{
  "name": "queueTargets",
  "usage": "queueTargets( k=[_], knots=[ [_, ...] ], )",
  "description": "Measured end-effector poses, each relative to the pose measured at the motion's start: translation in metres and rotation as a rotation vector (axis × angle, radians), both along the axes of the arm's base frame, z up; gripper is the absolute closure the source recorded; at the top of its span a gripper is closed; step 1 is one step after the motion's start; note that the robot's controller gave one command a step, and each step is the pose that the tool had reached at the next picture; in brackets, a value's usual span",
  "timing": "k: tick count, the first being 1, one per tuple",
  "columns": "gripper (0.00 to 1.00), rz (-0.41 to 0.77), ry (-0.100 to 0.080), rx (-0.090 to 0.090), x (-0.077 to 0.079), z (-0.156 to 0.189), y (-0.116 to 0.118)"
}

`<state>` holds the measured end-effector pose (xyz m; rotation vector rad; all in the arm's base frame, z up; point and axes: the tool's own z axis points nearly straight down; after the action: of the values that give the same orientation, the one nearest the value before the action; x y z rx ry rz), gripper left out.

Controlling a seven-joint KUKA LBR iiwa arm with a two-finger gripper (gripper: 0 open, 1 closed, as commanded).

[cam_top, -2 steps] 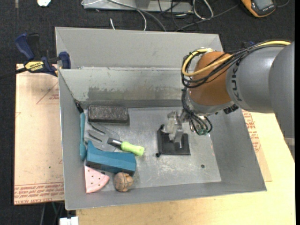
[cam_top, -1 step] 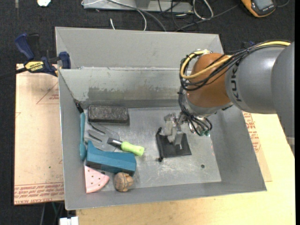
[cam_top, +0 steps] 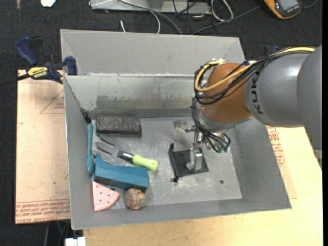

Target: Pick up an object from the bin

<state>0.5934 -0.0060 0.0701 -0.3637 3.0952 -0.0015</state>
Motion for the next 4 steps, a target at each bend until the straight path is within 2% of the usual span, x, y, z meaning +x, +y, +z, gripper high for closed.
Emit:
queueTargets(
  k=[1, 2, 3, 4],
  knots=[
    [1.00, -0.001, -0.002, 0.000, 0.001, 0.001, 0.000],
    [1.00, -0.002, -0.002, 0.001, 0.001, 0.001, 0.000],
    [1.00, -0.148, -0.004, 0.003, 0.001, 0.001, 0.011],
    [1.00, -0.040, -0.008, 0.001, 0.000, 0.002, 0.025]
  ],
)
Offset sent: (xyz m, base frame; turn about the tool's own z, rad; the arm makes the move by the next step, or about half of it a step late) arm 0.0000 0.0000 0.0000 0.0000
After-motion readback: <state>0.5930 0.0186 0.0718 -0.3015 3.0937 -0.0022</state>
